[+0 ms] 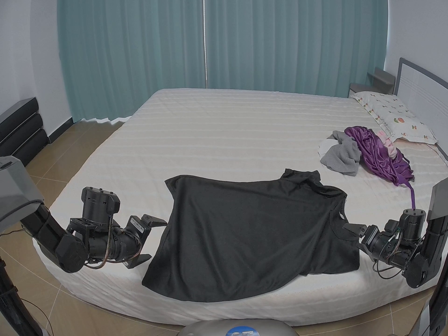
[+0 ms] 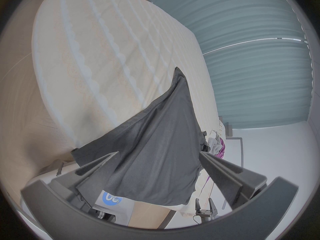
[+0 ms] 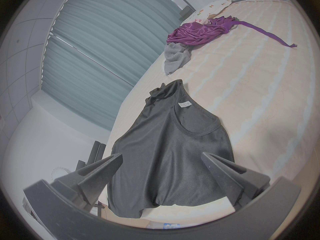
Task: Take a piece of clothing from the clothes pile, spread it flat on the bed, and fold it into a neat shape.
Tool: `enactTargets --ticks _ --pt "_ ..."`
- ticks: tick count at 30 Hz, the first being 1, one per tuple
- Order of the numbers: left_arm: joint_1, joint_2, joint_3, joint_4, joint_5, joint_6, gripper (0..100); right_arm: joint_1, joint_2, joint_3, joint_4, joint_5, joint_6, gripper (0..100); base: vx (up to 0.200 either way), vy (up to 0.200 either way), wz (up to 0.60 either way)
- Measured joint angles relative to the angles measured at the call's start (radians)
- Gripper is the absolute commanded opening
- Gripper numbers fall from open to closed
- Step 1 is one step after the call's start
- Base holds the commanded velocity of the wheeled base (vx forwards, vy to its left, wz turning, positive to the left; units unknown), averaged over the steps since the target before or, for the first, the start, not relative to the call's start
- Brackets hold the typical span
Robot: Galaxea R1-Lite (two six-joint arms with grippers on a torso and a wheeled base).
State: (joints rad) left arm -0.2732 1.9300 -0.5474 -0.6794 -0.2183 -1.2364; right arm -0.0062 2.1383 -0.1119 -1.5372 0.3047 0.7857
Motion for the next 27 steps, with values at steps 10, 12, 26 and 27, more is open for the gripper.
enactTargets --ticks 10,12,26,27 --pt "-0.001 -0.002 0.000 0.002 0.002 -0.002 100 0.024 0.013 0.010 -0.001 -0.001 0.001 100 0.000 -0.200 0.00" --pt "-0.002 -0.003 0.000 0.002 0.002 -0.001 100 0.025 0.014 0.011 -0.001 -0.001 0.000 100 0.000 -0.200 0.00" --pt "-0.012 -0.049 0.022 0.003 0.025 0.016 100 0.029 0.023 0.012 -0.002 -0.001 0.000 100 0.000 -0.014 0.00" --pt "-0.010 -0.050 0.026 0.004 0.029 0.018 100 0.029 0.023 0.012 -0.001 -0.001 0.000 100 0.000 0.000 0.00"
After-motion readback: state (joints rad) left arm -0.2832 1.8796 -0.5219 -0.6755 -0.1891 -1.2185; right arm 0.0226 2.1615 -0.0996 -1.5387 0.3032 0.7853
